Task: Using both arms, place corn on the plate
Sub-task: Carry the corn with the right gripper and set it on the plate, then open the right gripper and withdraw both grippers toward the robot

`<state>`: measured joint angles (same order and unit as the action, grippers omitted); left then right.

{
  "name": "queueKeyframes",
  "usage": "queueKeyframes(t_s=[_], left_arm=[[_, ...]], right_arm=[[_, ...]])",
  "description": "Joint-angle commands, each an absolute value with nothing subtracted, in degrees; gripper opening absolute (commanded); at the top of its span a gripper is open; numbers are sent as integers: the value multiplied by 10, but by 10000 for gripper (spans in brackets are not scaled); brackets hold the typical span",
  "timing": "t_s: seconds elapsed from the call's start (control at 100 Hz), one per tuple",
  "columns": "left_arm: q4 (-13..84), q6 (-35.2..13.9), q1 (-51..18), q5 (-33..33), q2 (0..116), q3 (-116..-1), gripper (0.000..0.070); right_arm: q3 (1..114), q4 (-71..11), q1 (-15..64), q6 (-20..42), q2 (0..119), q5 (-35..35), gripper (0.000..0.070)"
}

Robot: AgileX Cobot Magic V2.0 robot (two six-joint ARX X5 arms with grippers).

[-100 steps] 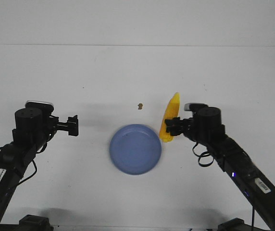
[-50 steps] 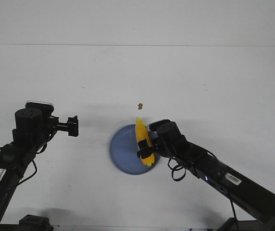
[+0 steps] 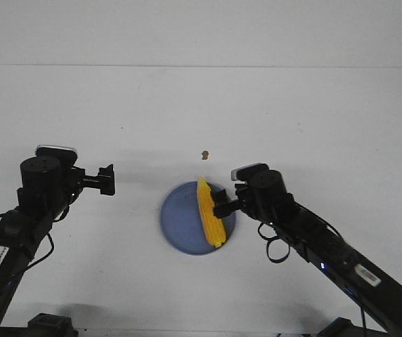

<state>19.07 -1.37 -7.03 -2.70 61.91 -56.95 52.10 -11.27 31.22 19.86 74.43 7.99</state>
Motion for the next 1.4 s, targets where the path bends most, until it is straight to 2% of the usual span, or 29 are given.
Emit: queueKeyframes(t_s=[0.0, 0.13, 0.27, 0.49, 0.85, 1.0, 1.07, 1.21, 1.23, 1.29, 1.33, 1.38, 1.39], left_arm=[[180, -22, -71, -25, 618, -579, 700], [183, -22, -69, -25, 609, -579, 700], [193, -22, -59, -25, 590, -576, 700], [162, -36, -55, -25, 514, -510, 700], [167, -53, -55, -25, 350, -358, 700], [176, -71, -55, -25, 308, -329, 688], [178, -70, -55, -25, 299, -328, 586], [176, -66, -55, -25, 290, -328, 235], [175, -66, -55, -25, 290, -328, 205], [172, -66, -55, -25, 290, -328, 88], [170, -66, -55, -25, 290, -328, 6], [166, -67, -55, -25, 290, -328, 6], [166, -67, -55, -25, 290, -328, 6]], right_arm=[[526, -112, 294, 159, 708, 58, 529], [526, -145, 237, 111, 618, 4, 528], [526, -224, 160, 64, 517, -32, 528], [512, -301, 46, 31, 383, -43, 528], [343, -314, 22, 44, 211, -40, 528], [332, -286, 23, 46, 183, -15, 528], [332, -283, 23, 46, 182, -17, 527], [332, -272, 23, 46, 182, -19, 516], [332, -270, 23, 46, 181, -19, 499], [332, -264, 23, 46, 180, -19, 363], [332, -261, 23, 46, 180, -19, 187], [332, -260, 23, 46, 180, -19, 0], [332, -260, 23, 46, 180, -19, 0]])
